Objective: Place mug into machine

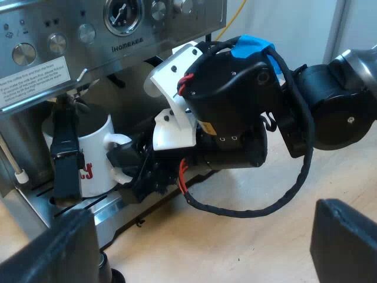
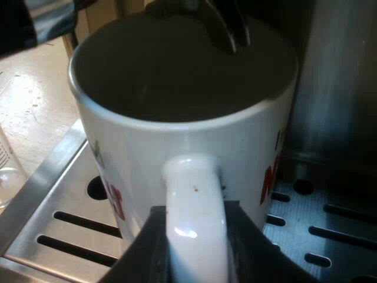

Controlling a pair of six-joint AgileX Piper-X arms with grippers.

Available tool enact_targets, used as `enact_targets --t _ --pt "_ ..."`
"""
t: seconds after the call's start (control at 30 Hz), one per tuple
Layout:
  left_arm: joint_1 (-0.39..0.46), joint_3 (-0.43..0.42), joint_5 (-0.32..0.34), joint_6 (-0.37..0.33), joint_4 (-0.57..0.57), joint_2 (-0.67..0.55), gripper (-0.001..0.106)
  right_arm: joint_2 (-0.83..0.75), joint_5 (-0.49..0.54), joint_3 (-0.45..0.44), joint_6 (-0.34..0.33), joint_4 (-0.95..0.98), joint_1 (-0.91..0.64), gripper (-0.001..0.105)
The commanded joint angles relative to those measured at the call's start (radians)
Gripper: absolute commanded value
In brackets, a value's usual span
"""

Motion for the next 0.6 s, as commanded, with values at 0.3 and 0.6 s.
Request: enact_targets --t 0.3,0.6 --pt "-0.005 -0.001 0.016 -0.015 -0.013 0.002 0.074 -0.009 -0.027 -0.015 -0.024 -0.030 -0.004 0.018" --pt "-0.005 -0.001 0.031 -0.017 0.002 0.002 0.074 -0.009 -0.058 -0.015 -0.026 -0.022 -0.004 0.062"
